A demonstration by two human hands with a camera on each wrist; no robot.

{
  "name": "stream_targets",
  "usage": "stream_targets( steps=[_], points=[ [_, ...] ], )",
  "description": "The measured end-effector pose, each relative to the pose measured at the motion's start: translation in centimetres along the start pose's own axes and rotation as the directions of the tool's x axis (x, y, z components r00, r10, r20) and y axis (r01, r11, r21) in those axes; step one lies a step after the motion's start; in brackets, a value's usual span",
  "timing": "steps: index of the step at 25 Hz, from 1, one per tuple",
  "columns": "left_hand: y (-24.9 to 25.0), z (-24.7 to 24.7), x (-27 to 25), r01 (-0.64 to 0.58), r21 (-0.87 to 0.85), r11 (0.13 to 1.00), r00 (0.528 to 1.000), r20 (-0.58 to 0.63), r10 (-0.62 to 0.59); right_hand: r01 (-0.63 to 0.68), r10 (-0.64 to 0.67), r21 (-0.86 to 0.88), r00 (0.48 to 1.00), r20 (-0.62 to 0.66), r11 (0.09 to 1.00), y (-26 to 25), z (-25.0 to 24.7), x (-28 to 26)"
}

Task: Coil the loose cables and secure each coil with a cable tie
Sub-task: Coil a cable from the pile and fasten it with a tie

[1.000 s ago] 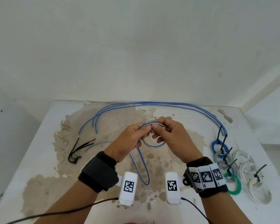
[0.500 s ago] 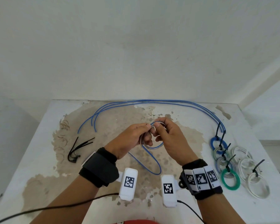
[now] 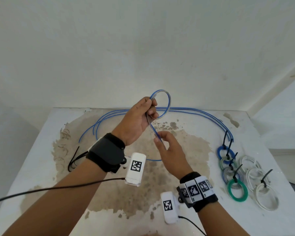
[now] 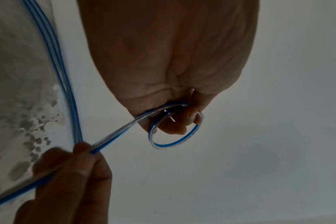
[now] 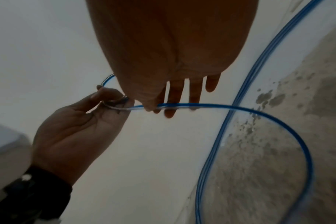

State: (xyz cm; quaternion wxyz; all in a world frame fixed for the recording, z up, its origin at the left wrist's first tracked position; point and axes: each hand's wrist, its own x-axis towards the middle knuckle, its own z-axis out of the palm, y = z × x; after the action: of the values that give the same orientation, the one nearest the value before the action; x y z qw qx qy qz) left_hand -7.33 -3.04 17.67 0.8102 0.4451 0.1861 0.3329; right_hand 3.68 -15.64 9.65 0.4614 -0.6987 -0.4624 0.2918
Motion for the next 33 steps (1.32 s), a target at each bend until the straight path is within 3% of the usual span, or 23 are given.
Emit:
stream_targets(
  steps=[3,7,9,15,18,24,26,28,29,30,31,32,33],
  points=[
    [1.1,0.7,0.5,-0.006,-0.022,1.0,0.998,-0.065,0.004,-0.036,0.028,0.125,0.998,0.064,0.991,-1.2,-2.6,2.5],
    [1.7,2.3,0.5,0.032,-0.059,0.998,0.993,-0.109,-0.038,0.018,-0.034,0.105,0.987,0.159,0.994,-3.0,-5.7,4.7],
    [1.4,3.5,0.2,0.028,0.02,0.999,0.993,-0.118,-0.026,0.021,-0.037,0.092,0.984,0.175,0.996,-3.9,-7.0,5.3],
    [2.0,5.0,-0.6,-0.114,0.206,0.972,0.964,-0.215,0.158,0.033,0.024,-0.176,0.95,0.311,0.984,-4.9,-12.1,6.7],
    [2.0,5.1,-0.8,-0.144,0.38,0.914,0.925,-0.278,0.261,0.079,0.005,-0.212,0.929,0.369,0.974,-5.4,-13.3,6.9],
    [2.8,4.1,-2.3,-0.33,0.299,0.896,0.765,-0.471,0.439,0.176,-0.003,-0.331,0.886,0.464,0.927,-3.9,-14.1,7.3],
    [2.8,3.9,-2.6,-0.37,0.275,0.887,0.734,-0.498,0.461,0.261,-0.131,-0.338,0.923,0.362,0.904,-2.6,-13.6,7.7],
    [2.1,4.3,-2.6,-0.398,0.242,0.885,0.718,-0.519,0.464,0.3,-0.278,-0.302,0.954,0.113,0.905,-1.9,-12.4,7.5],
    [1.6,4.5,-2.5,-0.41,0.224,0.884,0.709,-0.532,0.463,0.273,-0.266,-0.247,0.962,0.058,0.93,-1.9,-11.5,6.8],
    [1.0,4.9,-2.4,-0.421,0.207,0.883,0.701,-0.543,0.462,0.199,-0.184,-0.142,0.976,0.115,0.97,-2.0,-10.4,5.7],
    [0.4,5.3,-2.3,-0.429,0.19,0.883,0.697,-0.552,0.458,0.042,-0.033,-0.026,0.96,0.279,0.999,-2.3,-9.1,4.2],
    [-0.1,5.7,-2.2,-0.435,0.172,0.884,0.697,-0.556,0.452,-0.204,0.144,0.078,0.867,0.477,0.976,-2.7,-7.8,2.8],
    [-0.6,6.0,-2.3,-0.439,0.155,0.885,0.7,-0.558,0.445,-0.458,0.256,0.184,0.737,0.625,0.869,-2.7,-6.6,2.0]
  ],
)
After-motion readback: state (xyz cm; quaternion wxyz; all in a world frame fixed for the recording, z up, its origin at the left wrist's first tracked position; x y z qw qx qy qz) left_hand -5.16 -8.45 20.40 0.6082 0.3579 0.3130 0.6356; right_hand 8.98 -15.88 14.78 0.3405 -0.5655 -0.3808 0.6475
